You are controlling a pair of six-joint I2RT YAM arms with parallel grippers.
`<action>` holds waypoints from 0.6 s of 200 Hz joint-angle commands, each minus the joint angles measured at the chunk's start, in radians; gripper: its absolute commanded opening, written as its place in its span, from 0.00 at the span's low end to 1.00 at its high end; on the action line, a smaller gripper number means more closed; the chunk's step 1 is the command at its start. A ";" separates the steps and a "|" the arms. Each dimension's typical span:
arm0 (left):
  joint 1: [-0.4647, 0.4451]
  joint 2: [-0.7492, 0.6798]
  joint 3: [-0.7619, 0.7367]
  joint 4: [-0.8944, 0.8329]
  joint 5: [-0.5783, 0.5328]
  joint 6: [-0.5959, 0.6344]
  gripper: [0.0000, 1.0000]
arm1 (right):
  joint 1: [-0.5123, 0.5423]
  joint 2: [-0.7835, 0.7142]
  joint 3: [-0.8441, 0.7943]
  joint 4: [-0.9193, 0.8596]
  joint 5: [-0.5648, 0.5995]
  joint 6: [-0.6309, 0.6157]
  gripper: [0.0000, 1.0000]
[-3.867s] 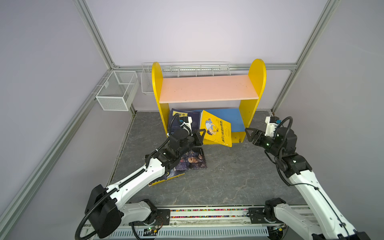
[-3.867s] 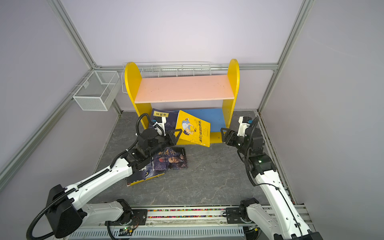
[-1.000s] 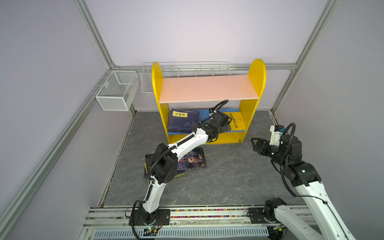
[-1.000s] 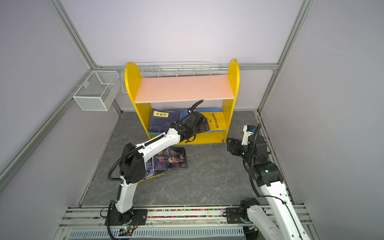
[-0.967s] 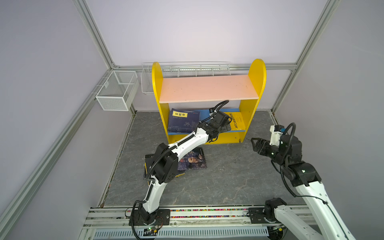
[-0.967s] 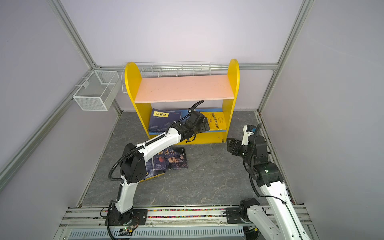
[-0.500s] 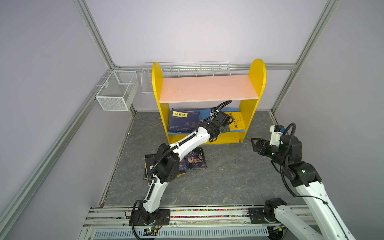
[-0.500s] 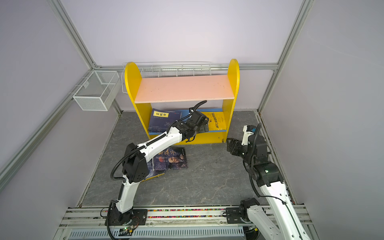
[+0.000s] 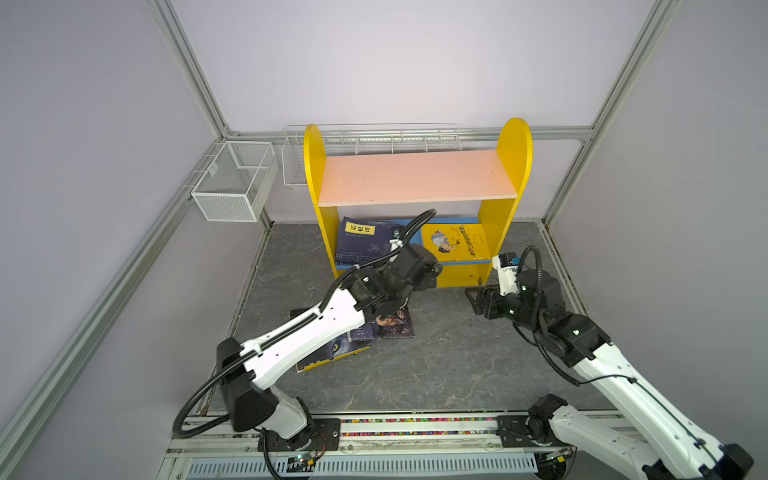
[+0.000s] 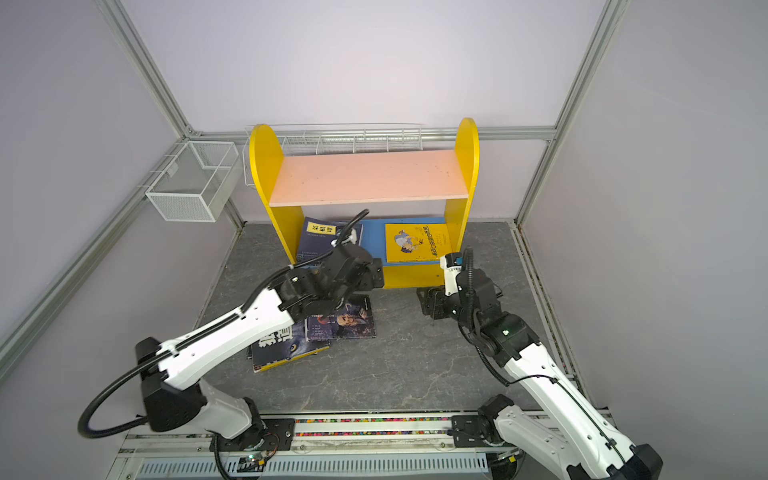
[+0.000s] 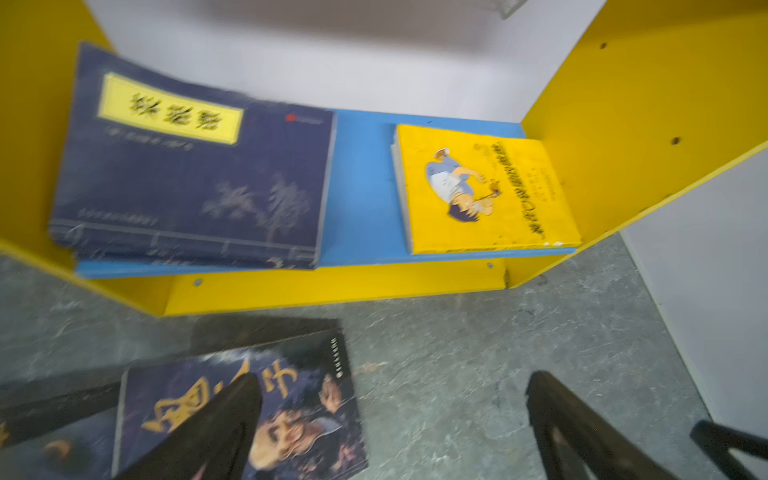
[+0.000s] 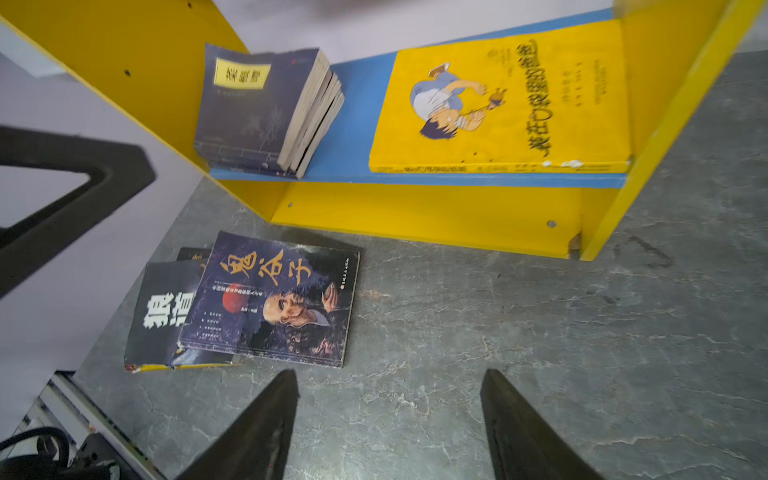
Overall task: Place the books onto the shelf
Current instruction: 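Reach both grippers down to the purple book on the table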
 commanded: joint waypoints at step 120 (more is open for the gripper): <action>0.455 -0.557 -0.994 0.316 0.674 -0.216 0.94 | 0.048 0.179 -0.011 0.137 -0.011 -0.029 0.74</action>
